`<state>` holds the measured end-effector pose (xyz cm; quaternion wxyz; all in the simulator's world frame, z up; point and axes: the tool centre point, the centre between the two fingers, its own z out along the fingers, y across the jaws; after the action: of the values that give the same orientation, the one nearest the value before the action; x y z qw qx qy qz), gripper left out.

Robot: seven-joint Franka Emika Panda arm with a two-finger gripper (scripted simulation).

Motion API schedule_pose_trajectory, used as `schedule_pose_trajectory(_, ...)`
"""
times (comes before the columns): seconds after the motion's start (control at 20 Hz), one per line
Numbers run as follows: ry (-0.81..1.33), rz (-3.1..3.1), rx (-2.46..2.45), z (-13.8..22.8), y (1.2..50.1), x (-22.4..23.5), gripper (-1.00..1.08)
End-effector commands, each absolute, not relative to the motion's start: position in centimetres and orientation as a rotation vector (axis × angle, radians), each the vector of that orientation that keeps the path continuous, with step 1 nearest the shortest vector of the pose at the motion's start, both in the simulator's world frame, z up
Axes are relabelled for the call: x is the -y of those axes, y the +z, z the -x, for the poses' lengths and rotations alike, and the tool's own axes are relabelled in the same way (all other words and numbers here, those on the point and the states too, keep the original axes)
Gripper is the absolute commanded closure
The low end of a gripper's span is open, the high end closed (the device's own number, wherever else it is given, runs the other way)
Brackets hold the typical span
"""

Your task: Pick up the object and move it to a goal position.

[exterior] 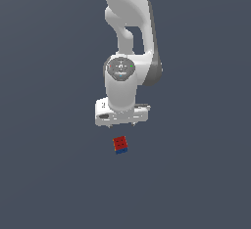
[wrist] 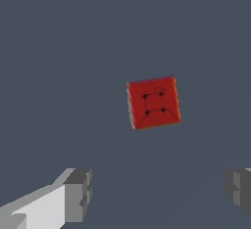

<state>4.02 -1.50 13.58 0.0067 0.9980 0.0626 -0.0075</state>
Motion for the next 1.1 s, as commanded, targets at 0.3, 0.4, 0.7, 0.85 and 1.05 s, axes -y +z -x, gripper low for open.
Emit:
schedule_pose_trajectory(0.3, -0.008, -3.119, -0.337, -7.5, 10.0, 2.1, -0.92)
schedule_pose_trajectory(0.4, -0.005, -3.118, -0.358, -8.0, 9.4, 2.2, -0.92)
schedule_pose_trajectory(0.7, 0.000, -3.117, -0.392, -8.7, 8.4, 2.3, -0.92)
schedule_pose_trajectory(0.85, -0.002, -3.117, -0.390, -8.7, 8.4, 2.3, -0.92)
schedule_pose_trajectory(1.05, -0.002, -3.117, -0.390, -8.7, 7.7, 2.3, -0.92)
